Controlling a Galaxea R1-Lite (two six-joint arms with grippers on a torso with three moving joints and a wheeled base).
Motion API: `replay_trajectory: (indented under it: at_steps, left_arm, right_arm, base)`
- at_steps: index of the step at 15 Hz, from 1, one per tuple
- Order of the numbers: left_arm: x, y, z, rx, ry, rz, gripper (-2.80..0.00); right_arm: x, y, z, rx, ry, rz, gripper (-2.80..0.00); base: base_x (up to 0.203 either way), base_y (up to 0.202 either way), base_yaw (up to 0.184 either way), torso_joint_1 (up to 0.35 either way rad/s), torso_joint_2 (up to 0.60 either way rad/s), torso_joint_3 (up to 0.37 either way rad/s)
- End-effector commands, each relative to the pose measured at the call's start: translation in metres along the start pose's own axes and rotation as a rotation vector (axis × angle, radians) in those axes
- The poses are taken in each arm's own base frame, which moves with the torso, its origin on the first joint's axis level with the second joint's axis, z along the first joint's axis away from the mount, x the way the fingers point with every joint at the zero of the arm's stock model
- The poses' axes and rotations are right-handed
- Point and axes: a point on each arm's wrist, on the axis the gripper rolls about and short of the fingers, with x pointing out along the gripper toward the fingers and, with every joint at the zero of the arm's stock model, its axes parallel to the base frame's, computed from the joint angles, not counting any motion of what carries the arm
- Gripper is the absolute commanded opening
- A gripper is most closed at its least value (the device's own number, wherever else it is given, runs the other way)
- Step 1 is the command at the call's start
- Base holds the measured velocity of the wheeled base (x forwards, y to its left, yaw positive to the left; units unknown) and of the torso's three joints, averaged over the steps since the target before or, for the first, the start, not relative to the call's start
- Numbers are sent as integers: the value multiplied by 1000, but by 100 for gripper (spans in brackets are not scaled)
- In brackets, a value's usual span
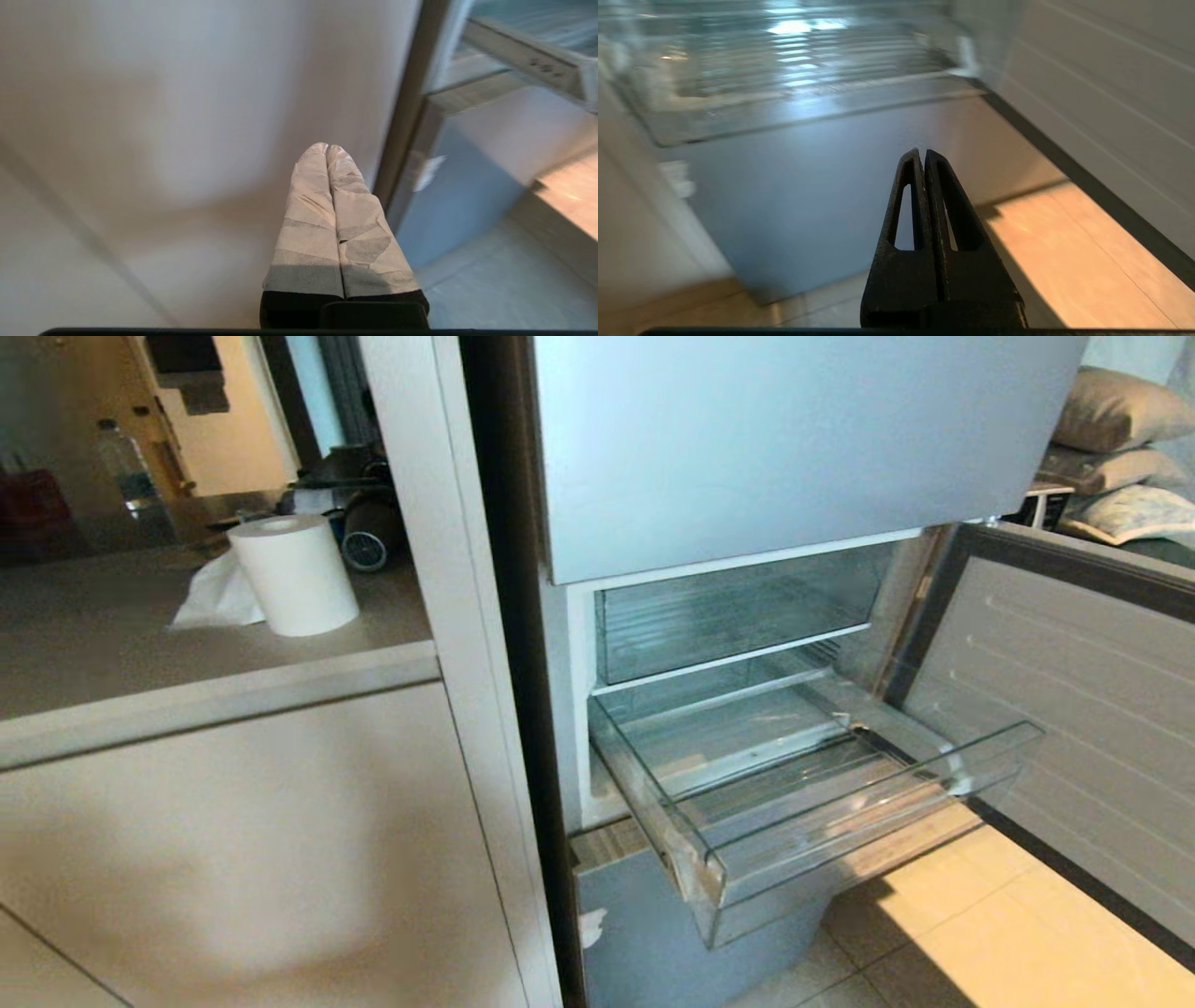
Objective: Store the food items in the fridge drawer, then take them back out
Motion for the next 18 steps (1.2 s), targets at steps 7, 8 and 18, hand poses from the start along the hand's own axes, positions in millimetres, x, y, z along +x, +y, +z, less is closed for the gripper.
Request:
replay_trajectory:
  at_steps: [7, 8, 18]
  left_arm:
    - [0, 0, 0, 0, 1, 1, -280]
    - [0, 0, 0, 0, 1, 1, -280]
    - [0, 0, 0, 0, 1, 1, -280]
  right_arm:
    - [64, 2, 13, -11, 522, 91, -280]
    - [79, 3, 14, -13, 562, 102, -280]
    - [233, 26, 19, 28, 679, 103, -280]
  base:
    - [0, -1, 23, 1, 1, 1]
    - [0, 0, 0, 0, 0, 0]
    - [0, 0, 0, 0, 0, 0]
